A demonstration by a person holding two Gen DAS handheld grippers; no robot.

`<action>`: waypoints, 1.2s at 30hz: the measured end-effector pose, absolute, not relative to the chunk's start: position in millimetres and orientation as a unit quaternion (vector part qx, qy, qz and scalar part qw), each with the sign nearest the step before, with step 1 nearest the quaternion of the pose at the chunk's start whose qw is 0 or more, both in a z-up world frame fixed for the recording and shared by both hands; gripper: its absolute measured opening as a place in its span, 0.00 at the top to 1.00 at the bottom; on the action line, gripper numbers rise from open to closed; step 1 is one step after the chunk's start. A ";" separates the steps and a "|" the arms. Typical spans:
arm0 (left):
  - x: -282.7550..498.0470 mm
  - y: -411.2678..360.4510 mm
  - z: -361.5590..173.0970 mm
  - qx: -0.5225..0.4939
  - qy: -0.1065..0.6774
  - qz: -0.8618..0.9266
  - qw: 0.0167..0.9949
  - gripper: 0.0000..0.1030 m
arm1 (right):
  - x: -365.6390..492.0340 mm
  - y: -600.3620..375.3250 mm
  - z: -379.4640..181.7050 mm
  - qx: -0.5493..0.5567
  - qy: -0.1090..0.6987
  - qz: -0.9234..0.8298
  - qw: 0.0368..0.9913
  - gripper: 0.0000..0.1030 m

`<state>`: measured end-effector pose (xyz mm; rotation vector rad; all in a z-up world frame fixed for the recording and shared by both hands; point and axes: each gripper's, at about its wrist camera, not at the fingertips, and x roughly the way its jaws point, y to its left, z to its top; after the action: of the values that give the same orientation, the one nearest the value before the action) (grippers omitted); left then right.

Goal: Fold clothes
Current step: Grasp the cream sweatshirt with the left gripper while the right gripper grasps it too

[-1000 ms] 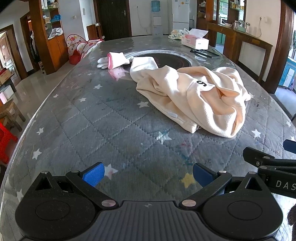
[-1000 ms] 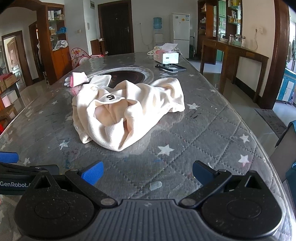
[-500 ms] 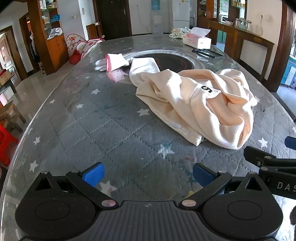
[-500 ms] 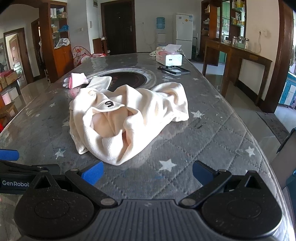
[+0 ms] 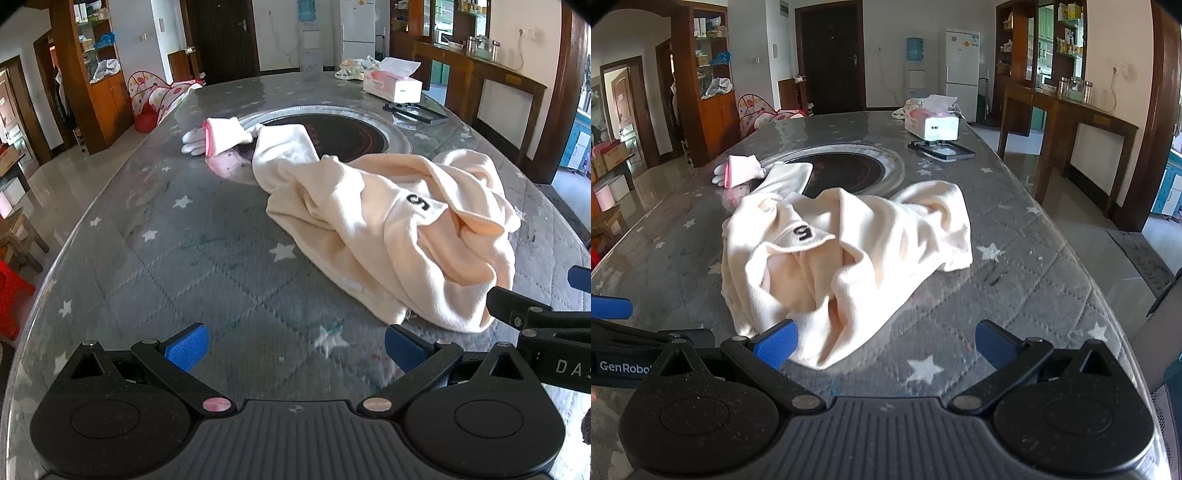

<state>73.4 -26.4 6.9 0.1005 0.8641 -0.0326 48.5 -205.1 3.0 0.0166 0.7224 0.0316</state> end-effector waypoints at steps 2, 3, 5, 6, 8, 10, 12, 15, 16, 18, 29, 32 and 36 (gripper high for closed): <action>77.4 -27.1 7.4 0.047 0.420 -0.017 0.906 0.00 | 52.8 -206.0 3.8 0.008 0.354 0.016 0.935 0.00; 79.5 -27.0 7.7 0.045 0.421 -0.019 0.906 0.00 | 54.6 -206.6 4.1 0.009 0.354 0.017 0.935 0.00; 83.4 -27.0 8.3 0.043 0.422 -0.022 0.905 0.00 | 58.2 -207.6 4.5 0.010 0.354 0.018 0.935 0.00; 85.9 -27.3 8.9 0.043 0.422 -0.024 0.905 0.00 | 60.0 -208.1 4.8 0.010 0.354 0.018 0.935 0.00; 90.8 -27.2 10.5 0.041 0.421 -0.028 0.906 0.00 | 63.7 -209.2 5.8 0.012 0.352 0.019 0.936 0.00; 95.2 -25.9 12.6 0.036 0.419 -0.031 0.907 0.00 | 67.8 -210.6 7.6 0.016 0.350 0.021 0.936 0.00; 100.8 -23.8 15.2 0.031 0.417 -0.029 0.908 0.00 | 71.8 -212.3 9.6 0.020 0.348 0.023 0.937 0.00; 109.2 -18.7 21.3 0.014 0.411 -0.034 0.911 0.01 | 78.1 -215.1 13.0 0.025 0.344 0.024 0.938 0.00; 112.1 -17.8 24.0 0.009 0.407 -0.035 0.913 0.01 | 80.6 -215.8 13.8 0.024 0.343 0.024 0.939 0.01; 118.0 -16.0 29.3 0.000 0.399 -0.037 0.916 0.02 | 85.5 -217.3 15.3 0.023 0.341 0.023 0.940 0.01; 160.2 -25.2 44.5 0.001 0.372 -0.047 0.927 0.27 | 119.1 -226.8 16.3 0.024 0.344 0.029 0.938 0.14; 171.3 -25.6 42.2 -0.003 0.379 -0.049 0.924 0.31 | 127.5 -225.1 17.9 0.018 0.341 0.035 0.939 0.19; 181.9 -23.6 37.2 -0.015 0.392 -0.059 0.918 0.49 | 139.8 -217.2 22.3 0.004 0.333 0.053 0.942 0.23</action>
<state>181.9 -23.6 37.2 -0.0311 0.8069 -0.1205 139.8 -217.2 22.3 0.0071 0.6787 0.1080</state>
